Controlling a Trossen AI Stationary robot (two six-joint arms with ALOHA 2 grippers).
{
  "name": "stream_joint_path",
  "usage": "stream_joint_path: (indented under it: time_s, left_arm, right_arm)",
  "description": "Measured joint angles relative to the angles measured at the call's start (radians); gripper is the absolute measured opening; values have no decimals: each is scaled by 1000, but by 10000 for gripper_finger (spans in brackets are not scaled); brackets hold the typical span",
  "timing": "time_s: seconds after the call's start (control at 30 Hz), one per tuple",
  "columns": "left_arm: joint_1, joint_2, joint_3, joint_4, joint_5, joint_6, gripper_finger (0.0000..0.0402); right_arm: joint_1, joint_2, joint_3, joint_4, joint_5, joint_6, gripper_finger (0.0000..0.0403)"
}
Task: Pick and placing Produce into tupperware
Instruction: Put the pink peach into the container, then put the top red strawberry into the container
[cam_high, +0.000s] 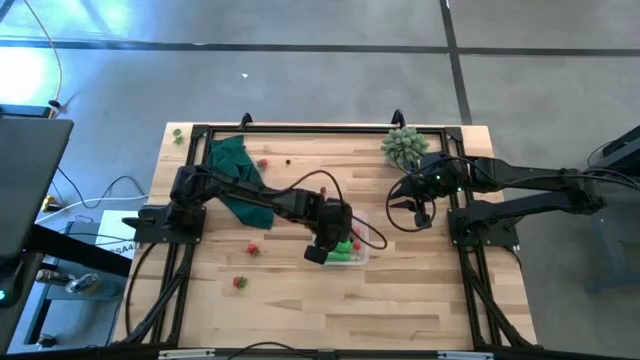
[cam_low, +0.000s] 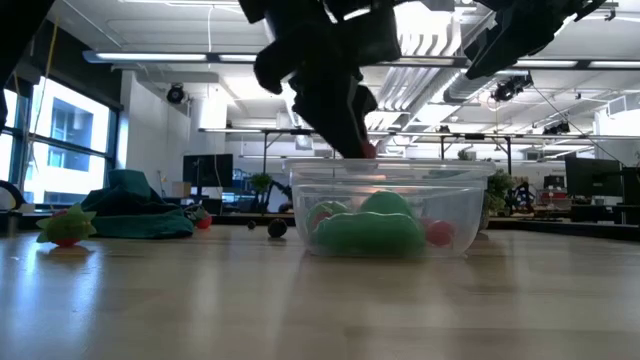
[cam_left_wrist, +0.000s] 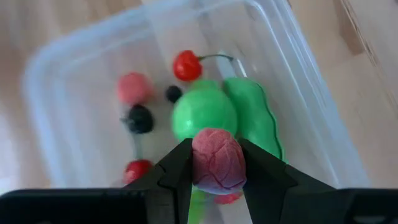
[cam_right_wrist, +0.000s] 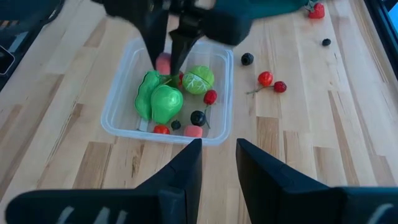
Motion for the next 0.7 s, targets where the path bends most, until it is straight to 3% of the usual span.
stream_joint_path:
  time_s: [0.2, 0.4, 0.7]
  left_arm:
    - [-3, 32, -1, 4, 60, -22, 106]
    - [-3, 30, 0, 0, 48, -22, 107]
    - [-3, 30, 0, -15, 40, -20, 165]
  right_arm:
    - [0, 0, 0, 0, 0, 0, 89]
    - [0, 0, 0, 0, 0, 0, 89]
    - [0, 0, 0, 0, 0, 0, 89]
